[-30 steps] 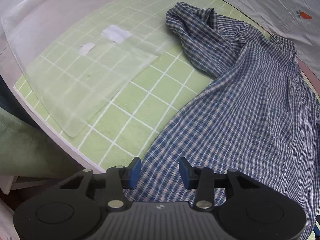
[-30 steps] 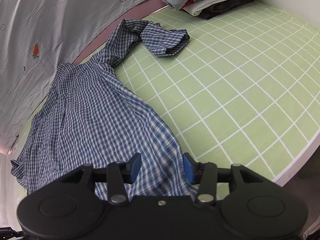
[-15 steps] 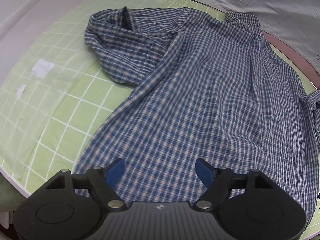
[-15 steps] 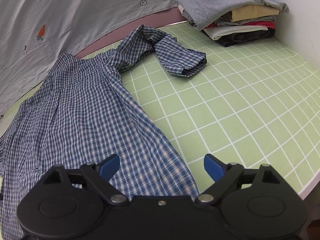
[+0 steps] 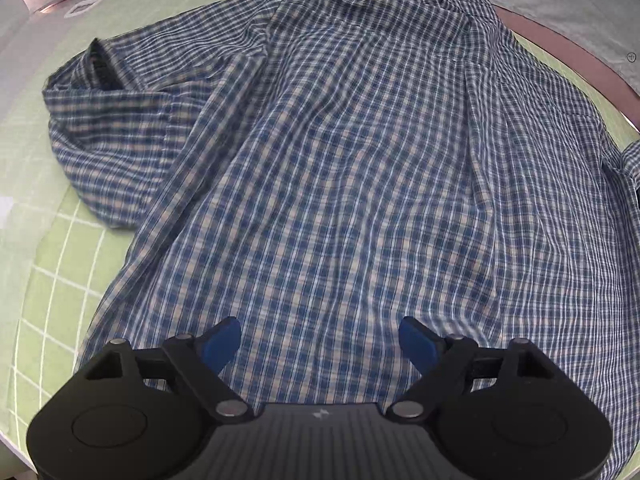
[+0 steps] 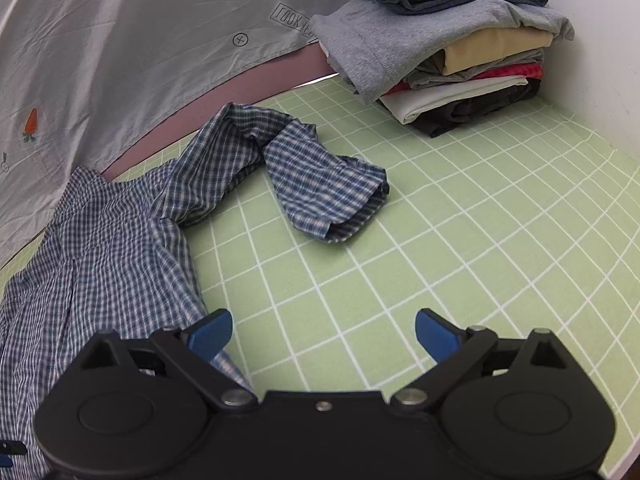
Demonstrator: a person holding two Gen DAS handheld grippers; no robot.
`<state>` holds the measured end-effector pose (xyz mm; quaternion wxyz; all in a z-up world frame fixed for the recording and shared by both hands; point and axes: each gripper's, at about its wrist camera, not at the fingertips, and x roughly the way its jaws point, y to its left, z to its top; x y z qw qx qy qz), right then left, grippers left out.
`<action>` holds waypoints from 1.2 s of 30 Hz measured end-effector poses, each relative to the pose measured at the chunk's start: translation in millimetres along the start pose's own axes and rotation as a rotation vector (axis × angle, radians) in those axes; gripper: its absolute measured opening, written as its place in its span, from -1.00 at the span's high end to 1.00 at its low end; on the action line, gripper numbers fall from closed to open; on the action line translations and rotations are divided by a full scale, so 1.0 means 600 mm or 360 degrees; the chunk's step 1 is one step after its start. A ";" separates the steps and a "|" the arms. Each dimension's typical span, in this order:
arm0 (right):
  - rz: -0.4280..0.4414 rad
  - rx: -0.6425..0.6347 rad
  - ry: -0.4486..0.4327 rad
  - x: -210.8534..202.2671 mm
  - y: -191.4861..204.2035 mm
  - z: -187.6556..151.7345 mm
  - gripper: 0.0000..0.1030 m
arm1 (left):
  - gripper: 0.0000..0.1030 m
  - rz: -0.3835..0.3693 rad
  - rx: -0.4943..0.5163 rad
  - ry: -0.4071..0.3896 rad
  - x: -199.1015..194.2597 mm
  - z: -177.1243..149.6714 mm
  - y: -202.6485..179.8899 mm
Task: Fold clothes
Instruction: 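Grasp the sleeve cuff with the right gripper, pull the sleeve straight, release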
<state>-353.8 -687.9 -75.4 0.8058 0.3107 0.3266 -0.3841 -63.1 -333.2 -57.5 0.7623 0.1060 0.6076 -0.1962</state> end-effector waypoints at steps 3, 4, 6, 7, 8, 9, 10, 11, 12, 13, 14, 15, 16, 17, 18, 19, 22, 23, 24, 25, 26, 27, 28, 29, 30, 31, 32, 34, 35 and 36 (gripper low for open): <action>-0.0011 0.0090 -0.0022 0.029 -0.009 0.029 -0.87 | -0.69 0.0032 0.0014 0.0022 0.014 0.016 -0.012; -0.0015 0.0119 -0.0029 0.039 -0.011 0.038 -0.84 | -0.69 0.0046 0.0018 0.0032 0.018 0.020 -0.016; -0.0014 0.0189 -0.0039 0.060 -0.016 0.058 -0.71 | -0.76 0.0072 0.0025 0.0051 0.026 0.027 -0.023; -0.0006 0.0221 -0.0044 0.070 -0.018 0.066 -0.65 | -0.78 0.0086 0.0029 0.0061 0.031 0.031 -0.026; -0.0003 0.0243 -0.0049 0.080 -0.018 0.074 -0.53 | -0.82 0.0099 0.0032 0.0070 0.035 0.034 -0.029; -0.0005 0.0255 -0.0048 0.093 -0.018 0.081 -0.47 | -0.85 0.0112 0.0036 0.0080 0.039 0.038 -0.033; -0.0012 0.0257 -0.0041 0.105 -0.018 0.088 -0.34 | -0.87 0.0125 0.0040 0.0089 0.043 0.041 -0.036; -0.0021 0.0256 -0.0032 0.115 -0.018 0.093 -0.16 | -0.91 0.0134 0.0046 0.0092 0.045 0.042 -0.039; -0.0022 0.0257 -0.0024 0.125 -0.018 0.097 -0.09 | -0.93 0.0135 0.0042 0.0097 0.046 0.044 -0.041; -0.0020 0.0259 -0.0016 0.134 -0.018 0.101 -0.02 | -0.95 0.0136 0.0038 0.0102 0.048 0.047 -0.043; -0.0017 0.0261 -0.0007 0.143 -0.019 0.106 0.02 | -0.98 0.0136 0.0034 0.0106 0.049 0.049 -0.045; -0.0015 0.0257 0.0001 0.149 -0.019 0.109 0.06 | -1.00 0.0137 0.0030 0.0111 0.050 0.051 -0.048; -0.0014 0.0250 0.0010 0.155 -0.018 0.112 0.21 | -1.00 0.0138 0.0026 0.0116 0.051 0.053 -0.050; -0.0009 0.0235 0.0012 0.158 -0.018 0.113 0.38 | -1.00 0.0138 0.0022 0.0121 0.052 0.055 -0.052; -0.0004 0.0216 0.0011 0.161 -0.018 0.114 0.60 | -1.00 0.0139 0.0018 0.0126 0.053 0.058 -0.054; 0.0002 0.0197 0.0010 0.163 -0.018 0.115 0.70 | -1.00 0.0140 0.0013 0.0131 0.055 0.060 -0.056; -0.0026 0.0089 -0.0013 0.161 -0.021 0.117 0.91 | -1.00 0.0141 0.0001 0.0145 0.058 0.066 -0.062; -0.0052 0.0047 -0.0033 0.157 -0.024 0.117 0.93 | -1.00 0.0142 -0.0003 0.0150 0.059 0.069 -0.064; -0.0081 0.0011 -0.0050 0.152 -0.027 0.119 0.94 | -1.00 0.0143 -0.0007 0.0155 0.060 0.071 -0.066; -0.0110 -0.0015 -0.0067 0.148 -0.033 0.121 0.95 | -1.00 0.0143 -0.0011 0.0160 0.062 0.073 -0.068; -0.0140 -0.0038 -0.0086 0.142 -0.041 0.123 0.95 | -1.00 0.0144 -0.0015 0.0165 0.063 0.075 -0.070; -0.0176 -0.0057 -0.0104 0.137 -0.051 0.126 0.95 | -1.00 0.0145 -0.0019 0.0170 0.064 0.077 -0.073; -0.0215 -0.0076 -0.0122 0.132 -0.061 0.129 0.96 | -1.00 0.0145 -0.0023 0.0174 0.065 0.080 -0.075; -0.0264 -0.0093 -0.0139 0.127 -0.073 0.134 0.96 | -1.00 0.0146 -0.0027 0.0179 0.066 0.082 -0.077; -0.0317 -0.0109 -0.0155 0.123 -0.085 0.139 0.96 | -1.00 0.0146 -0.0031 0.0183 0.067 0.084 -0.079; -0.0372 -0.0117 -0.0174 0.119 -0.100 0.144 0.96 | -1.00 0.0147 -0.0033 0.0181 0.067 0.085 -0.081; -0.0427 -0.0111 -0.0198 0.115 -0.116 0.149 0.96 | -1.00 0.0147 -0.0035 0.0180 0.067 0.088 -0.083; -0.0530 -0.0064 -0.0255 0.104 -0.154 0.159 0.96 | -1.00 0.0147 -0.0038 0.0181 0.067 0.091 -0.086; -0.0578 -0.0031 -0.0276 0.100 -0.170 0.164 0.96 | -1.00 0.0147 -0.0040 0.0183 0.068 0.093 -0.088; -0.0625 0.0002 -0.0294 0.097 -0.186 0.167 0.96 | -1.00 0.0148 -0.0042 0.0184 0.068 0.095 -0.089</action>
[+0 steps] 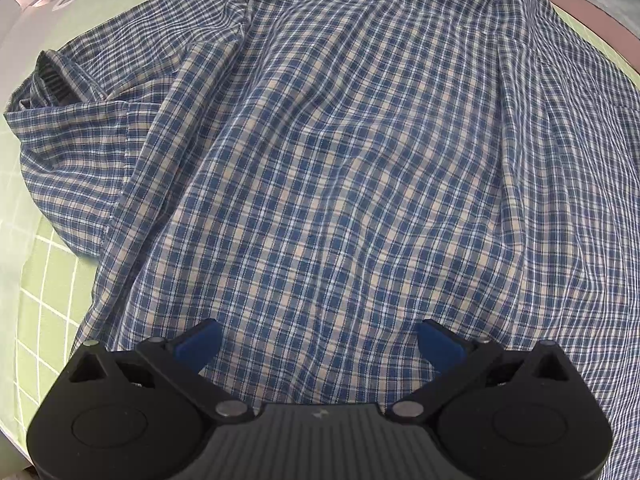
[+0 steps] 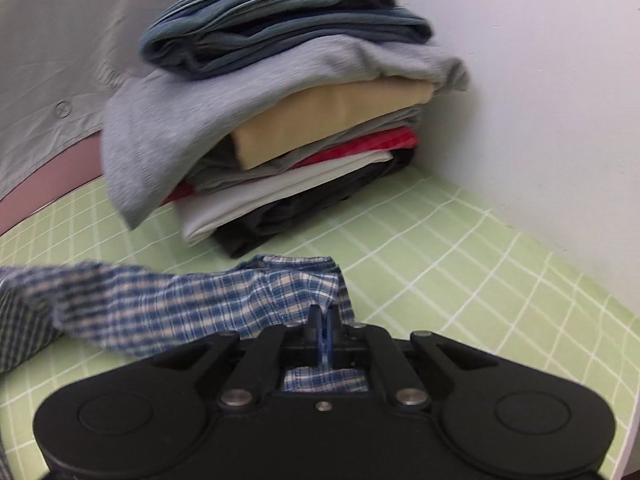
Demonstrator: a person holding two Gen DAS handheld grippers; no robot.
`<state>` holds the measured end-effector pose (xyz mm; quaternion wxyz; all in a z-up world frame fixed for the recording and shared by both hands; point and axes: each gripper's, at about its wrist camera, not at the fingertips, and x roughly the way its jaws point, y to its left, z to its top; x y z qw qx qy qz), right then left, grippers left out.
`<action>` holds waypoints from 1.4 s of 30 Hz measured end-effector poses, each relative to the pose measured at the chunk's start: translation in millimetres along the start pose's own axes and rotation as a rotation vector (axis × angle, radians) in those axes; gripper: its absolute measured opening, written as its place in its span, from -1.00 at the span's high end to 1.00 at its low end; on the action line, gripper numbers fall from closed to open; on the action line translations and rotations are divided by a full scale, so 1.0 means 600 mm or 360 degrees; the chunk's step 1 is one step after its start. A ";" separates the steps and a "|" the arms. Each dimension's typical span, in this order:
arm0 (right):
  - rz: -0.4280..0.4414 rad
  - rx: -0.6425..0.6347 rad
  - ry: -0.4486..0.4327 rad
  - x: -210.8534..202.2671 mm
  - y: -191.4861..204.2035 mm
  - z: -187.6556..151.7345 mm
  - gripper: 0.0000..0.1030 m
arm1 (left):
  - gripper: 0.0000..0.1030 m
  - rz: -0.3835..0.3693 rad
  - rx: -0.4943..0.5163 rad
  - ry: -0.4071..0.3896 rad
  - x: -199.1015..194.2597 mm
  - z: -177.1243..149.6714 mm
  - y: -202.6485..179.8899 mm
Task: Fold clothes
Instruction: 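Grasp the sleeve cuff with the right gripper, pull the sleeve straight, release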
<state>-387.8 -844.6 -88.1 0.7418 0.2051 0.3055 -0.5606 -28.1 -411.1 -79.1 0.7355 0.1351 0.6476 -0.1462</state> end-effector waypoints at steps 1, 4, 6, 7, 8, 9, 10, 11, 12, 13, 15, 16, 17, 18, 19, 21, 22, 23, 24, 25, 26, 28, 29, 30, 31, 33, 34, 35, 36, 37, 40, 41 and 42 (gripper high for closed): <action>-0.0050 0.0031 -0.0011 0.003 -0.015 0.004 0.96 | -1.00 0.0000 -0.0004 0.0000 -0.001 0.002 -0.002; -0.0120 0.0103 0.0025 0.015 -0.038 0.004 0.92 | -1.00 0.0000 -0.0013 -0.0001 -0.002 -0.001 0.004; -0.0150 0.0147 0.0041 0.018 -0.046 0.003 0.77 | -1.00 0.0000 -0.0016 -0.0002 -0.003 -0.003 0.004; -0.0154 0.0168 0.0036 0.016 -0.044 0.001 0.75 | -1.00 0.0001 -0.0017 -0.0003 -0.003 -0.004 0.003; -0.0162 0.0206 0.0021 0.011 -0.043 0.000 0.53 | -1.00 0.0001 -0.0018 -0.0005 -0.004 -0.007 0.003; -0.0171 0.0252 0.0001 0.004 -0.041 -0.001 0.31 | -1.00 0.0001 -0.0020 -0.0006 -0.004 -0.011 0.003; -0.0183 0.0303 -0.0025 -0.004 -0.039 -0.001 0.26 | -1.00 0.0001 -0.0021 -0.0008 -0.005 -0.014 0.003; -0.0185 0.0366 -0.0045 -0.011 -0.038 -0.001 0.22 | -1.00 0.0001 -0.0022 -0.0010 -0.005 -0.018 0.003; -0.0183 0.0433 -0.0062 -0.018 -0.038 -0.001 0.19 | -1.00 0.0001 -0.0024 -0.0012 -0.006 -0.021 0.002; -0.0180 0.0500 -0.0079 -0.024 -0.038 -0.001 0.11 | -1.00 0.0001 -0.0025 -0.0013 -0.006 -0.024 0.002; -0.0087 0.0683 -0.0092 -0.034 -0.039 -0.005 -0.01 | -1.00 0.0000 -0.0024 -0.0015 -0.009 -0.038 0.009; -0.0038 0.0767 -0.0089 -0.036 -0.040 -0.007 -0.05 | -1.00 0.0000 -0.0025 -0.0016 -0.010 -0.050 0.015; 0.0001 0.0841 -0.0084 -0.036 -0.039 -0.010 -0.13 | -1.00 -0.0001 -0.0026 -0.0016 -0.011 -0.059 0.020; 0.0035 0.0913 -0.0080 -0.036 -0.038 -0.013 -0.19 | -1.00 -0.0001 -0.0023 -0.0015 -0.008 -0.046 0.020; 0.0066 0.0947 -0.0060 -0.032 -0.035 -0.015 -0.25 | -1.00 -0.0001 -0.0023 -0.0017 -0.009 -0.052 0.023; 0.0096 0.0954 -0.0006 -0.020 -0.023 -0.016 -0.42 | -1.00 -0.0001 -0.0024 -0.0020 -0.010 -0.058 0.024; 0.0070 0.0925 0.0023 -0.011 -0.016 -0.016 -0.43 | -1.00 -0.0002 -0.0024 -0.0022 -0.010 -0.065 0.024; 0.0034 0.0897 0.0055 -0.002 -0.010 -0.016 -0.43 | -1.00 -0.0002 -0.0024 -0.0024 -0.011 -0.071 0.026; -0.0003 0.0870 0.0088 0.007 -0.005 -0.016 -0.43 | -1.00 -0.0002 -0.0023 -0.0024 -0.015 -0.071 0.031; -0.0025 0.0867 0.0107 0.014 -0.003 -0.018 -0.43 | -1.00 -0.0002 -0.0022 -0.0024 -0.015 -0.072 0.031; -0.0040 0.0874 0.0120 0.019 -0.004 -0.021 -0.42 | -1.00 -0.0002 -0.0022 -0.0024 -0.015 -0.073 0.031; -0.0066 0.0882 0.0137 0.030 -0.006 -0.026 -0.38 | -1.00 -0.0003 -0.0024 -0.0027 -0.014 -0.079 0.029; -0.0075 0.0879 0.0138 0.035 -0.009 -0.028 -0.30 | -1.00 -0.0002 -0.0025 -0.0029 -0.014 -0.084 0.028; -0.0085 0.0876 0.0138 0.040 -0.011 -0.031 -0.07 | -1.00 -0.0002 -0.0026 -0.0031 -0.015 -0.089 0.027; -0.0077 0.0851 0.0130 0.044 -0.014 -0.032 0.13 | -1.00 -0.0002 -0.0026 -0.0032 -0.015 -0.092 0.026; -0.0039 0.0749 0.0087 0.049 -0.014 -0.028 0.68 | -1.00 -0.0002 -0.0026 -0.0032 -0.009 -0.092 0.020; -0.0033 0.0681 0.0049 0.049 -0.013 -0.023 0.70 | -1.00 -0.0002 -0.0026 -0.0031 -0.010 -0.095 0.018; -0.0028 0.0612 0.0010 0.049 -0.012 -0.018 0.70 | -1.00 -0.0002 -0.0028 -0.0031 -0.010 -0.099 0.018; -0.0036 0.0579 -0.0010 0.053 -0.015 -0.014 0.70 | -1.00 -0.0002 -0.0030 -0.0031 -0.011 -0.103 0.017; -0.0050 0.0562 -0.0020 0.059 -0.019 -0.009 0.70 | -1.00 -0.0002 -0.0032 -0.0032 -0.012 -0.106 0.018; -0.0115 0.0520 -0.0001 0.082 -0.029 -0.002 0.67 | -1.00 -0.0001 -0.0038 -0.0038 -0.013 -0.117 0.017; -0.0146 0.0503 0.0028 0.088 -0.032 -0.001 0.61 | -1.00 -0.0001 -0.0040 -0.0041 -0.013 -0.121 0.017; -0.0175 0.0486 0.0042 0.087 -0.034 0.000 0.39 | -1.00 -0.0001 -0.0041 -0.0044 -0.013 -0.125 0.017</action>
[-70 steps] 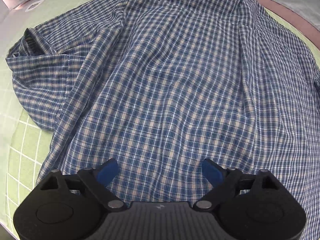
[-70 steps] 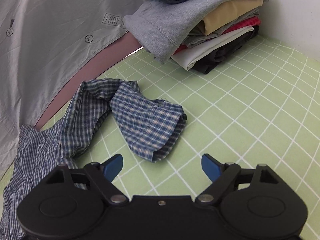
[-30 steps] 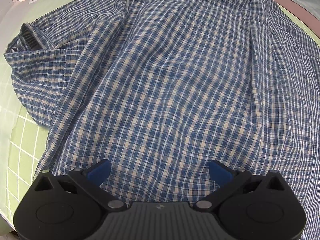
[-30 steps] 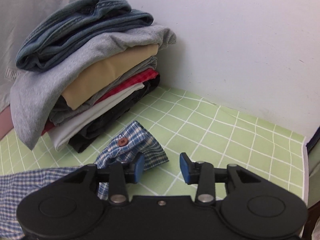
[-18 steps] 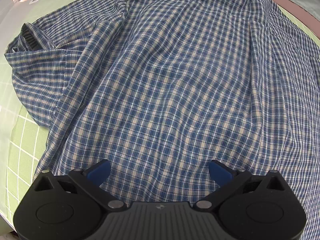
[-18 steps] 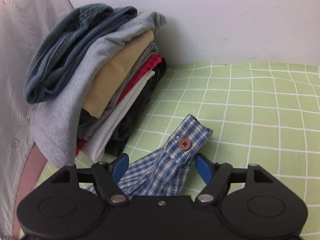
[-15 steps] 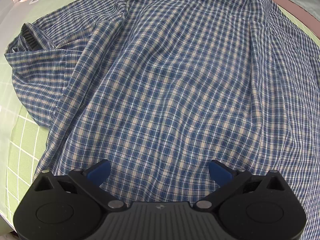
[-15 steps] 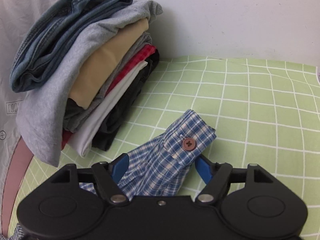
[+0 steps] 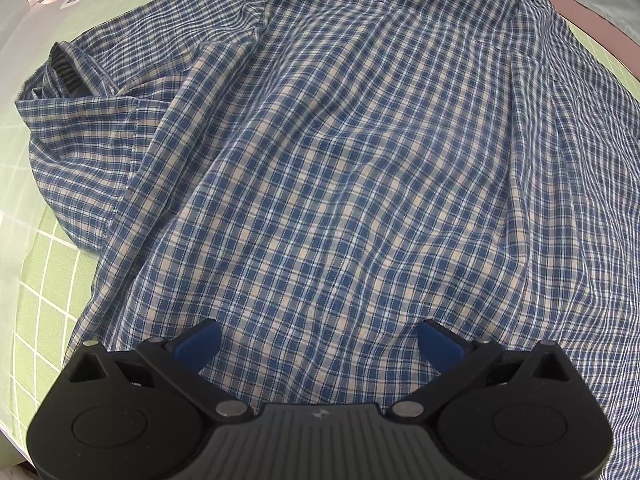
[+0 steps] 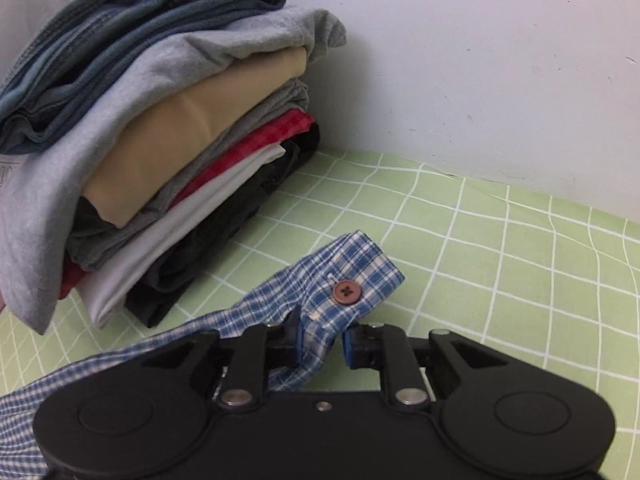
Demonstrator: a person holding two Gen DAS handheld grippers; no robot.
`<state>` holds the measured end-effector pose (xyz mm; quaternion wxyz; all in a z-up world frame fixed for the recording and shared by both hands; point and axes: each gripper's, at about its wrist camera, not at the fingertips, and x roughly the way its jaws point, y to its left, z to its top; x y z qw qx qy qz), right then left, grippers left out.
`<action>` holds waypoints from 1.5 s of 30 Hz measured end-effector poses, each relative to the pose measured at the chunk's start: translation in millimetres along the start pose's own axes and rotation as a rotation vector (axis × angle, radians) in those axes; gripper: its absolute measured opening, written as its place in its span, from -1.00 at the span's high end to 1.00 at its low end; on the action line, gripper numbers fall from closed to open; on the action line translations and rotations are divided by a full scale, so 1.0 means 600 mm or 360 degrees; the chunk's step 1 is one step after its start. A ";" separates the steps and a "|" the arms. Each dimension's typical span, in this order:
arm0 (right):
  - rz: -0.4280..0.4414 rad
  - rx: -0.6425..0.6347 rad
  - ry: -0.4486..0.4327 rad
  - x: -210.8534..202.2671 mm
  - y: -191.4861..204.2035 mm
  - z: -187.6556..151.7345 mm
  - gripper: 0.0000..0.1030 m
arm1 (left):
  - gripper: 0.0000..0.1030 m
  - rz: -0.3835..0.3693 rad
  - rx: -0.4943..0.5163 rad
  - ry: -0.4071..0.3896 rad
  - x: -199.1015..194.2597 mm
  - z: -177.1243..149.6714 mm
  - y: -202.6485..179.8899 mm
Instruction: Fold clothes
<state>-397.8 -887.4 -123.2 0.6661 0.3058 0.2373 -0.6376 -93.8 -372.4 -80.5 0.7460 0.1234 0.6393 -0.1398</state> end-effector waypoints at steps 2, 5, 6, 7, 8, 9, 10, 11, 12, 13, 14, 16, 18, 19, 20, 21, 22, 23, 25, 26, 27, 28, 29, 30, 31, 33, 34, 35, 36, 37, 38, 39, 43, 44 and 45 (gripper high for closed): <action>-0.0058 -0.0032 0.0001 -0.005 0.000 0.003 0.11 | -1.00 0.0001 -0.0004 -0.0006 0.000 -0.008 -0.001; -0.0025 -0.0089 -0.0049 -0.041 0.013 -0.007 -0.19 | -1.00 0.0001 -0.0009 -0.0015 -0.001 -0.020 -0.001; 0.0006 -0.0118 -0.0067 -0.057 0.026 -0.014 -0.37 | -1.00 0.0002 -0.0011 -0.0017 -0.001 -0.024 -0.002; 0.0038 -0.0148 -0.0085 -0.073 0.039 -0.021 -0.42 | -1.00 0.0002 -0.0012 -0.0020 -0.001 -0.028 -0.002; 0.0070 -0.0177 -0.0103 -0.089 0.052 -0.028 -0.42 | -1.00 0.0002 -0.0014 -0.0023 -0.002 -0.032 -0.003; 0.0102 -0.0206 -0.0121 -0.105 0.065 -0.035 -0.42 | -1.00 0.0003 -0.0015 -0.0024 -0.003 -0.036 -0.004; 0.0169 -0.0253 -0.0133 -0.122 0.087 -0.046 -0.41 | -1.00 0.0003 -0.0015 -0.0026 -0.004 -0.040 -0.005; 0.0244 -0.0303 -0.0130 -0.134 0.114 -0.058 -0.38 | -1.00 0.0003 -0.0015 -0.0027 -0.004 -0.044 -0.006; 0.0313 -0.0350 -0.0121 -0.143 0.142 -0.070 -0.30 | -1.00 0.0003 -0.0014 -0.0028 -0.005 -0.047 -0.008; 0.0383 -0.0396 -0.0112 -0.152 0.169 -0.081 -0.23 | -1.00 0.0003 -0.0013 -0.0030 -0.006 -0.051 -0.009; 0.0453 -0.0443 -0.0103 -0.161 0.197 -0.093 -0.06 | -1.00 0.0002 -0.0012 -0.0031 -0.007 -0.056 -0.010; 0.0592 -0.0536 -0.0084 -0.179 0.253 -0.116 0.17 | -1.00 0.0002 -0.0010 -0.0037 -0.009 -0.065 -0.012; 0.0717 -0.0636 -0.0077 -0.197 0.308 -0.140 0.27 | -1.00 0.0002 -0.0010 -0.0044 -0.012 -0.075 -0.015; 0.0765 -0.0691 -0.0077 -0.203 0.331 -0.153 0.27 | -1.00 0.0003 -0.0011 -0.0049 -0.013 -0.079 -0.017; 0.0814 -0.0745 -0.0072 -0.209 0.353 -0.166 0.31 | -1.00 0.0003 -0.0012 -0.0053 -0.014 -0.084 -0.018; 0.0847 -0.0797 -0.0063 -0.213 0.370 -0.179 0.38 | -1.00 0.0003 -0.0013 -0.0056 -0.015 -0.088 -0.019; 0.0858 -0.0852 -0.0050 -0.216 0.383 -0.194 0.41 | -1.00 0.0003 -0.0014 -0.0060 -0.016 -0.093 -0.020; 0.0860 -0.0897 -0.0038 -0.218 0.390 -0.207 0.45 | -1.00 0.0003 -0.0014 -0.0063 -0.017 -0.097 -0.022; 0.0843 -0.0941 0.0014 -0.215 0.388 -0.229 0.47 | -1.00 0.0003 -0.0014 -0.0072 -0.019 -0.107 -0.025; 0.0832 -0.0960 0.0044 -0.213 0.386 -0.240 0.48 | -1.00 0.0003 -0.0014 -0.0077 -0.020 -0.113 -0.026; 0.0816 -0.0959 0.0078 -0.208 0.380 -0.246 0.48 | -1.00 0.0003 -0.0014 -0.0082 -0.022 -0.118 -0.028; 0.0802 -0.0945 0.0112 -0.202 0.372 -0.248 0.48 | -1.00 0.0003 -0.0015 -0.0086 -0.023 -0.123 -0.029; 0.0791 -0.0928 0.0144 -0.196 0.365 -0.250 0.49 | -1.00 0.0003 -0.0015 -0.0091 -0.024 -0.128 -0.031; 0.0788 -0.0923 0.0158 -0.191 0.359 -0.253 0.48 | -1.00 0.0003 -0.0015 -0.0096 -0.025 -0.133 -0.032; 0.0789 -0.0941 0.0148 -0.194 0.354 -0.257 0.49 | -1.00 0.0004 -0.0016 -0.0102 -0.026 -0.137 -0.034; 0.0777 -0.0963 0.0145 -0.198 0.351 -0.256 0.49 | -1.00 0.0003 -0.0013 -0.0109 -0.028 -0.145 -0.038; 0.0769 -0.0962 0.0149 -0.202 0.349 -0.255 0.47 | -1.00 0.0002 -0.0010 -0.0113 -0.030 -0.149 -0.039; 0.0760 -0.0968 0.0141 -0.208 0.347 -0.254 0.41 | -1.00 0.0001 -0.0006 -0.0117 -0.031 -0.154 -0.040; 0.0750 -0.0976 0.0126 -0.215 0.345 -0.252 0.38 | -1.00 -0.0002 -0.0005 -0.0121 -0.032 -0.160 -0.041; 0.0746 -0.0985 0.0112 -0.226 0.341 -0.250 0.30 | -1.00 -0.0021 -0.0017 -0.0129 -0.036 -0.167 -0.038; 0.0744 -0.0993 0.0098 -0.237 0.336 -0.248 0.18 | -1.00 -0.0040 -0.0029 -0.0136 -0.039 -0.175 -0.035; 0.0743 -0.1001 0.0084 -0.249 0.331 -0.246 0.01 | -1.00 -0.0059 -0.0044 -0.0145 -0.043 -0.182 -0.032; 0.0761 -0.1053 0.0088 -0.293 0.305 -0.269 -0.66 | -1.00 -0.0059 -0.0184 -0.0282 -0.087 -0.217 0.012; 0.0766 -0.1067 0.0091 -0.304 0.299 -0.275 -0.72 | -1.00 -0.0039 -0.0205 -0.0314 -0.099 -0.205 0.043; 0.0771 -0.1080 0.0093 -0.315 0.292 -0.282 -0.79 | -1.00 -0.0019 -0.0226 -0.0346 -0.110 -0.194 0.073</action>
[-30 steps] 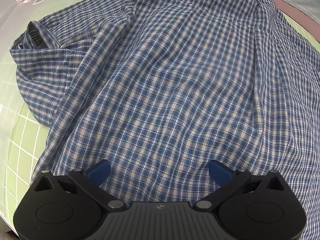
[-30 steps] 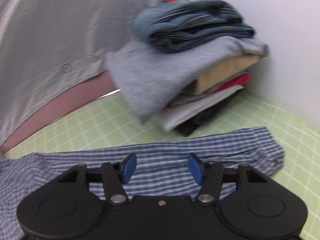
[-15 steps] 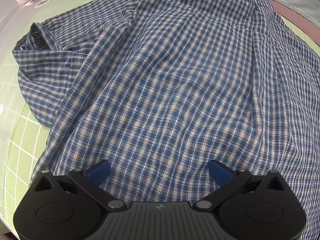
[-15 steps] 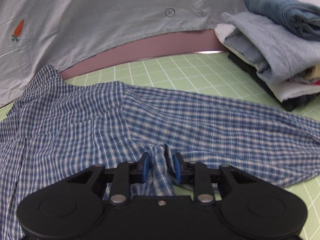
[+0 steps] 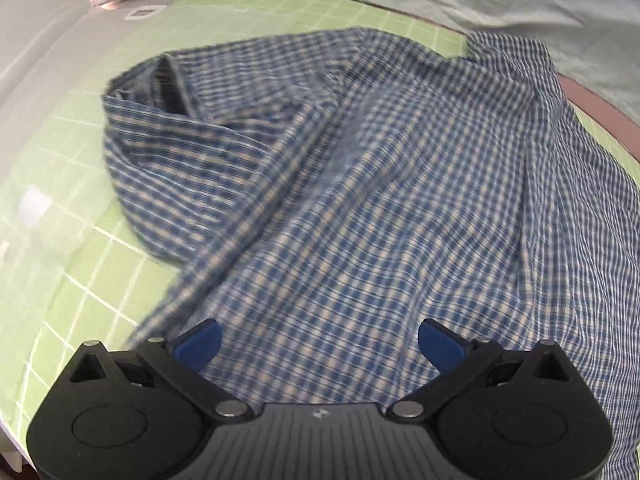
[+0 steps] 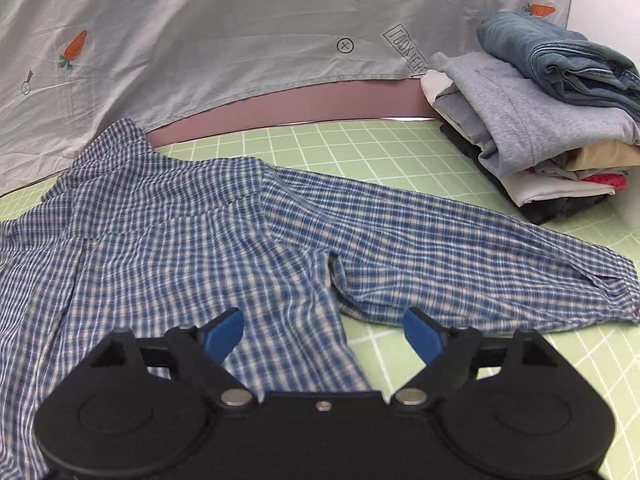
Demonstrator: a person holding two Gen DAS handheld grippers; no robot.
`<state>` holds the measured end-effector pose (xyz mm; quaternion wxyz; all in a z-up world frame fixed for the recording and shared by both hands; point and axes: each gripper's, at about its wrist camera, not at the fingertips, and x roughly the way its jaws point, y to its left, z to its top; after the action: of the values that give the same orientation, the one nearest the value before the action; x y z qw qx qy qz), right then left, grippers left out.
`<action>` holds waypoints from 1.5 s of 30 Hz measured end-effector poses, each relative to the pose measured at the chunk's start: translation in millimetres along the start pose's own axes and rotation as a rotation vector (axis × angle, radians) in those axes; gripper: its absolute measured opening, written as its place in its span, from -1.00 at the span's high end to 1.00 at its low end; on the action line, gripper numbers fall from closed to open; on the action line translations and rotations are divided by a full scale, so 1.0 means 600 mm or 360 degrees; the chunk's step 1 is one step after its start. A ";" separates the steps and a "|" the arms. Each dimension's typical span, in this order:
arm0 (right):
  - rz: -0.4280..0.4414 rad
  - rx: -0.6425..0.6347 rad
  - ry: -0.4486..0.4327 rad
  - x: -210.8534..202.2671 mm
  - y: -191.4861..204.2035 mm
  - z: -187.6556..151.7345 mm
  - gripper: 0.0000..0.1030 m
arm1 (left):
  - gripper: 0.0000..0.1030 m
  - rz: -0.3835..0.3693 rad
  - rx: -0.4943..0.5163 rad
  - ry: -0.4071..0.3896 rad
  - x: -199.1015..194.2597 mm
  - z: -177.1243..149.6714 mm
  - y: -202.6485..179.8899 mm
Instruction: Fold clothes
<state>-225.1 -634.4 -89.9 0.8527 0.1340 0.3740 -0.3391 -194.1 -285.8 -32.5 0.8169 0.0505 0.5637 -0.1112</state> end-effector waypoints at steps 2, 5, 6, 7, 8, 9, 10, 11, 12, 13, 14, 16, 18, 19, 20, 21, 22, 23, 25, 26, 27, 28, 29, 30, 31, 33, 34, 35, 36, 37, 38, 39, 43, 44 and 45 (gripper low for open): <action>0.0012 -0.0026 0.0008 -0.022 0.009 -0.016 -0.99 | -1.00 0.0022 -0.0044 -0.0042 -0.008 0.074 0.078; 0.0019 -0.0084 0.0050 -0.040 0.037 -0.044 -1.00 | -1.00 0.0052 -0.0091 -0.0065 0.025 0.200 0.107; 0.0017 -0.0096 0.0068 -0.045 0.046 -0.054 -1.00 | -1.00 0.0062 -0.0104 -0.0072 0.037 0.225 0.112; 0.0012 -0.0106 0.0084 -0.049 0.055 -0.065 -1.00 | -1.00 0.0072 -0.0105 -0.0077 0.047 0.235 0.116; 0.0008 -0.0115 0.0101 -0.054 0.064 -0.075 -1.00 | -1.00 0.0082 -0.0106 -0.0081 0.057 0.245 0.120; 0.0003 -0.0125 0.0118 -0.058 0.073 -0.085 -1.00 | -1.00 0.0095 -0.0100 -0.0081 0.070 0.250 0.122; -0.0001 -0.0135 0.0135 -0.063 0.083 -0.096 -1.00 | -1.00 0.0099 -0.0092 -0.0075 0.075 0.248 0.129; -0.0003 -0.0135 0.0152 -0.066 0.091 -0.104 -1.00 | -0.98 0.0103 -0.0085 -0.0069 0.079 0.247 0.136; -0.0003 -0.0132 0.0168 -0.069 0.100 -0.112 -1.00 | -0.96 0.0100 -0.0086 -0.0067 0.079 0.245 0.146; -0.0003 -0.0128 0.0184 -0.071 0.109 -0.120 -1.00 | -0.95 0.0093 -0.0090 -0.0068 0.066 0.238 0.162; -0.0003 -0.0124 0.0201 -0.074 0.118 -0.127 -1.00 | -0.88 0.0080 -0.0090 -0.0063 0.073 0.241 0.168; -0.0015 -0.0120 0.0230 -0.078 0.134 -0.142 -1.00 | -0.77 0.0055 -0.0090 -0.0054 0.088 0.249 0.179; -0.0053 -0.0120 0.0254 -0.079 0.149 -0.154 -1.00 | -0.64 0.0017 -0.0072 -0.0045 0.099 0.257 0.189; -0.0067 -0.0102 0.0256 -0.081 0.153 -0.158 -1.00 | -0.62 -0.0016 -0.0054 -0.0044 0.104 0.261 0.189; -0.0078 -0.0076 0.0252 -0.083 0.154 -0.162 -1.00 | -0.60 -0.0048 -0.0038 -0.0043 0.109 0.265 0.189; -0.0086 -0.0040 0.0254 -0.085 0.156 -0.165 -1.00 | -0.58 -0.0071 -0.0035 -0.0040 0.111 0.267 0.190; -0.0093 -0.0008 0.0259 -0.086 0.156 -0.167 -1.00 | -0.56 -0.0093 -0.0038 -0.0031 0.115 0.272 0.192; -0.0099 0.0019 0.0263 -0.086 0.155 -0.169 -1.00 | -0.50 -0.0116 -0.0040 -0.0023 0.120 0.276 0.194; -0.0100 0.0074 0.0260 -0.087 0.152 -0.172 -1.00 | -0.41 -0.0153 -0.0031 -0.0006 0.129 0.286 0.196; -0.0095 0.0114 0.0262 -0.086 0.148 -0.174 -1.00 | -0.33 -0.0169 -0.0021 0.0003 0.134 0.290 0.196; -0.0097 0.0141 0.0263 -0.086 0.147 -0.175 -1.00 | -0.25 -0.0184 -0.0011 0.0011 0.139 0.295 0.195; -0.0101 0.0161 0.0262 -0.087 0.145 -0.177 -1.00 | -0.21 -0.0192 -0.0001 0.0019 0.144 0.298 0.194; -0.0106 0.0181 0.0261 -0.087 0.144 -0.179 -1.00 | -0.09 -0.0201 0.0009 0.0026 0.148 0.301 0.193; -0.0116 0.0188 0.0257 -0.088 0.145 -0.180 -1.00 | 0.03 -0.0218 0.0014 0.0033 0.153 0.303 0.193; -0.0128 0.0194 0.0254 -0.088 0.147 -0.180 -1.00 | 0.10 -0.0235 0.0018 0.0038 0.157 0.304 0.192; -0.0147 0.0216 0.0251 -0.089 0.150 -0.182 -1.00 | 0.38 -0.0274 0.0004 0.0026 0.158 0.305 0.196; -0.0151 0.0225 0.0249 -0.089 0.150 -0.182 -1.00 | 0.42 -0.0294 -0.0004 0.0020 0.159 0.306 0.198; -0.0154 0.0234 0.0247 -0.089 0.150 -0.182 -1.00 | 0.53 -0.0315 -0.0021 0.0018 0.160 0.306 0.202; -0.0156 0.0242 0.0245 -0.089 0.151 -0.183 -1.00 | 0.77 -0.0320 -0.0027 0.0010 0.160 0.306 0.205; -0.0158 0.0246 0.0245 -0.089 0.151 -0.182 -1.00 | 0.88 -0.0325 -0.0032 0.0001 0.160 0.306 0.207; -0.0159 0.0247 0.0245 -0.089 0.151 -0.182 -1.00 | 0.90 -0.0330 -0.0038 -0.0007 0.159 0.306 0.210; -0.0161 0.0247 0.0246 -0.089 0.152 -0.182 -1.00 | 0.93 -0.0332 -0.0045 -0.0018 0.157 0.306 0.215; -0.0166 0.0245 0.0253 -0.088 0.153 -0.180 -1.00 | 0.94 -0.0344 -0.0141 -0.0076 0.135 0.305 0.249; -0.0168 0.0242 0.0252 -0.088 0.154 -0.180 -1.00 | 0.94 -0.0347 -0.0185 -0.0097 0.126 0.306 0.264; -0.0170 0.0239 0.0250 -0.088 0.155 -0.180 -1.00 | 0.94 -0.0350 -0.0230 -0.0118 0.118 0.307 0.279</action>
<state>-247.0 -489.2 -127.9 0.7890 0.2034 0.4199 -0.3996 37.4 -170.2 -39.4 0.8216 -0.0748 0.5416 -0.1612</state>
